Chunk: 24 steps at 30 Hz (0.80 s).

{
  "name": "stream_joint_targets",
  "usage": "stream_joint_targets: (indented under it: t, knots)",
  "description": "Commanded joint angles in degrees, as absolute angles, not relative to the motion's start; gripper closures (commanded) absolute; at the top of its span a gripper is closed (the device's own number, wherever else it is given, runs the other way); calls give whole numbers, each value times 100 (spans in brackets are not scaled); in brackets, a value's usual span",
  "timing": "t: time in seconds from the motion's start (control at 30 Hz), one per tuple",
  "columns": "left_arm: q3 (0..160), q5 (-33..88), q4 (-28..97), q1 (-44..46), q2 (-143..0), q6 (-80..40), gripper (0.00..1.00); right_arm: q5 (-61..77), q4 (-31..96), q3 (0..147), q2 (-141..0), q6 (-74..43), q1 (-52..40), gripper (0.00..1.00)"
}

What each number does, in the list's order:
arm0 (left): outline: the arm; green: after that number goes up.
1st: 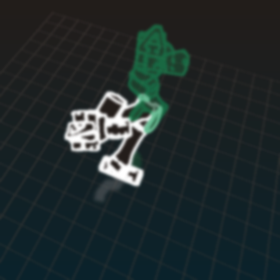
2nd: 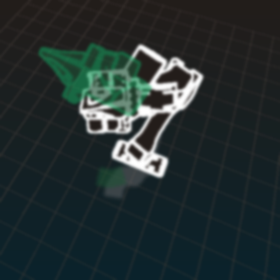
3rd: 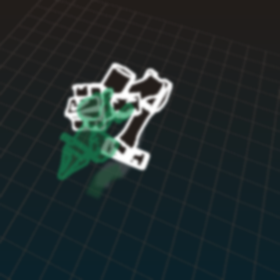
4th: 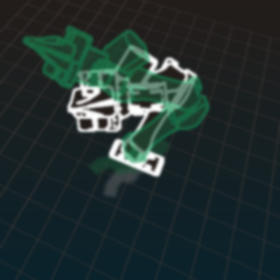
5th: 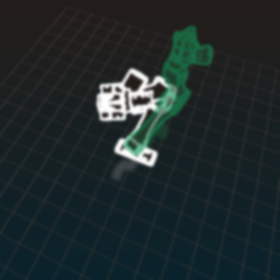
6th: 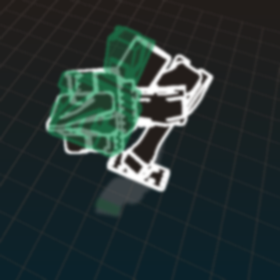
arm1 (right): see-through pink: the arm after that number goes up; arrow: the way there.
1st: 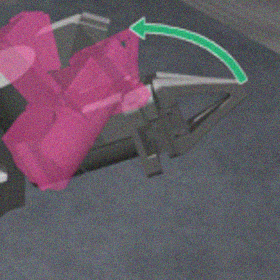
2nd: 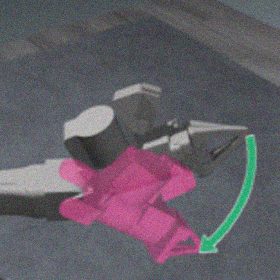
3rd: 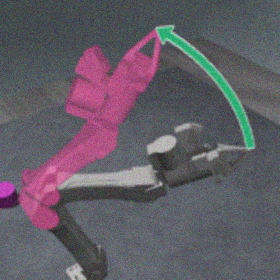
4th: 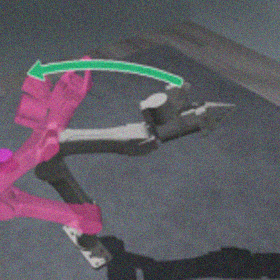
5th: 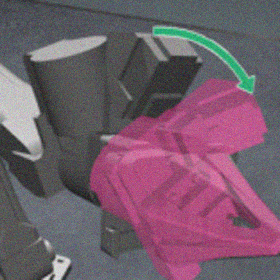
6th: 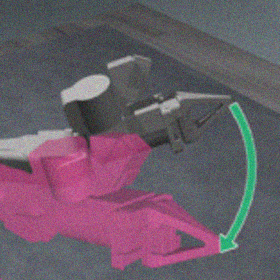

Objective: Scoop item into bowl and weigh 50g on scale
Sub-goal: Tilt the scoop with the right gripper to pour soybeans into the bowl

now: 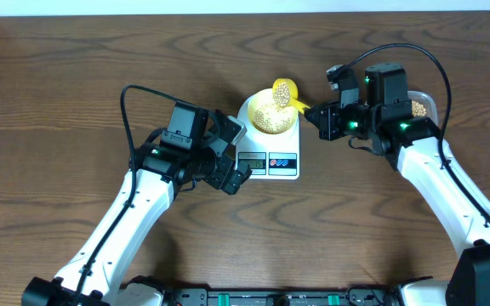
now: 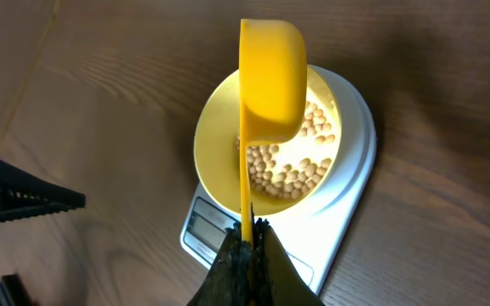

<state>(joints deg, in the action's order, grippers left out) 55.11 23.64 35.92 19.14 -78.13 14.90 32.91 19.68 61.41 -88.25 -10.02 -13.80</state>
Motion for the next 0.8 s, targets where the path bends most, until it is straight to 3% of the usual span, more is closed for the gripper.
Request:
stream_joint_targets:
  t: [0.0,0.77]
  knots:
    - [5520,2314,3597,1898,-7861,1542,2,3192,1999,6208,-8851,-493,-1511,99]
    - [5520,2311,3599,1898,-7861,1542,2,2510,2185,6208,-8851,849,-1726,99]
